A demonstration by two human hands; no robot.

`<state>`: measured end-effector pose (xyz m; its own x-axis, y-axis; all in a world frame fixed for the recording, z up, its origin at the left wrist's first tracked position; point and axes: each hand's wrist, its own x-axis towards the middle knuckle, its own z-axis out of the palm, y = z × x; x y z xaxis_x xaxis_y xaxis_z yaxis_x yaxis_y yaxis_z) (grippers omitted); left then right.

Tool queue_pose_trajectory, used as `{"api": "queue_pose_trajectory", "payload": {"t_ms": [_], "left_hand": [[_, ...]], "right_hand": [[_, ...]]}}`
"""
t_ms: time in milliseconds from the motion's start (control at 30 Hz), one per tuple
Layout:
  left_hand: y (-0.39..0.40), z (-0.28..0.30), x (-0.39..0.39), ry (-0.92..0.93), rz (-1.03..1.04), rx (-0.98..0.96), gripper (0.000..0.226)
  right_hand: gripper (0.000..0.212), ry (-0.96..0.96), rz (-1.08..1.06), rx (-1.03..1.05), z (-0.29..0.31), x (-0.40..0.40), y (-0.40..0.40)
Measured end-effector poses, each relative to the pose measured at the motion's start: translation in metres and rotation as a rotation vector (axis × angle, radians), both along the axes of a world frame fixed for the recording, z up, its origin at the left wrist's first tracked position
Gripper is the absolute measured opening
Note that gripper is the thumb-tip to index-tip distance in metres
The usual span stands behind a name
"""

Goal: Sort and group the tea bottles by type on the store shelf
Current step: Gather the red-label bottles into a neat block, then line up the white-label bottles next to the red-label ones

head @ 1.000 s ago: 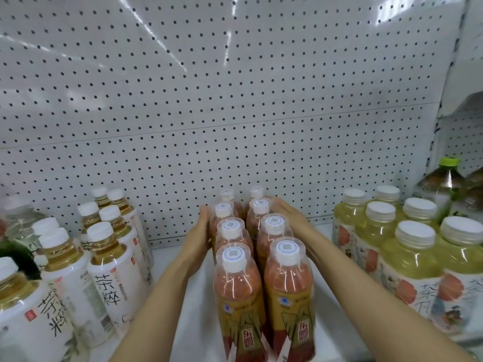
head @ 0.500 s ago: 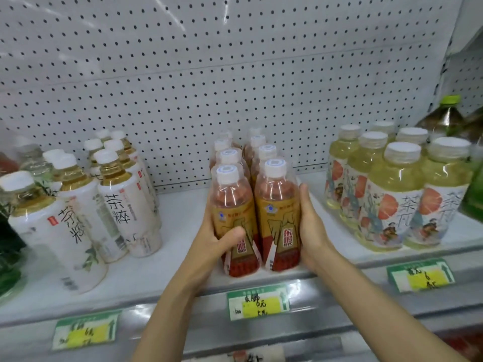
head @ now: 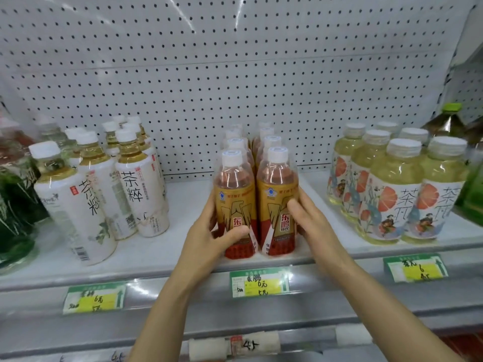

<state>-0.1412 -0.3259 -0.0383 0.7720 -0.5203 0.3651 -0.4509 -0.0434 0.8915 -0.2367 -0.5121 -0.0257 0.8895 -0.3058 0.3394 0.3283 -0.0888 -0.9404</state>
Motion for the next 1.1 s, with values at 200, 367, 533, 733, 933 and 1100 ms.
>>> {"api": "queue_pose_trajectory", "payload": {"t_ms": [200, 367, 533, 733, 933, 1100], "left_hand": [[0.002, 0.001, 0.0, -0.004, 0.031, 0.0, 0.07], [0.001, -0.003, -0.004, -0.009, 0.147, 0.004, 0.068], [-0.004, -0.005, -0.011, -0.035, 0.201, 0.016, 0.066], [-0.008, -0.011, -0.021, -0.137, 0.276, 0.111, 0.056], [0.015, -0.028, -0.035, -0.389, 0.592, 0.372, 0.079], [0.053, -0.045, -0.048, -0.475, 0.906, 0.219, 0.059]], "right_hand": [[0.063, 0.002, -0.191, -0.245, -0.013, -0.002, 0.003], [0.072, 0.049, -0.314, -0.274, -0.018, -0.004, -0.002], [0.072, 0.03, -0.328, -0.332, -0.017, -0.005, 0.0], [0.079, -0.012, -0.421, -0.625, -0.018, -0.011, 0.0], [0.063, -0.417, -0.678, -1.028, -0.022, -0.024, -0.002], [0.043, -0.63, -0.583, -1.056, -0.029, -0.04, 0.023]]}}
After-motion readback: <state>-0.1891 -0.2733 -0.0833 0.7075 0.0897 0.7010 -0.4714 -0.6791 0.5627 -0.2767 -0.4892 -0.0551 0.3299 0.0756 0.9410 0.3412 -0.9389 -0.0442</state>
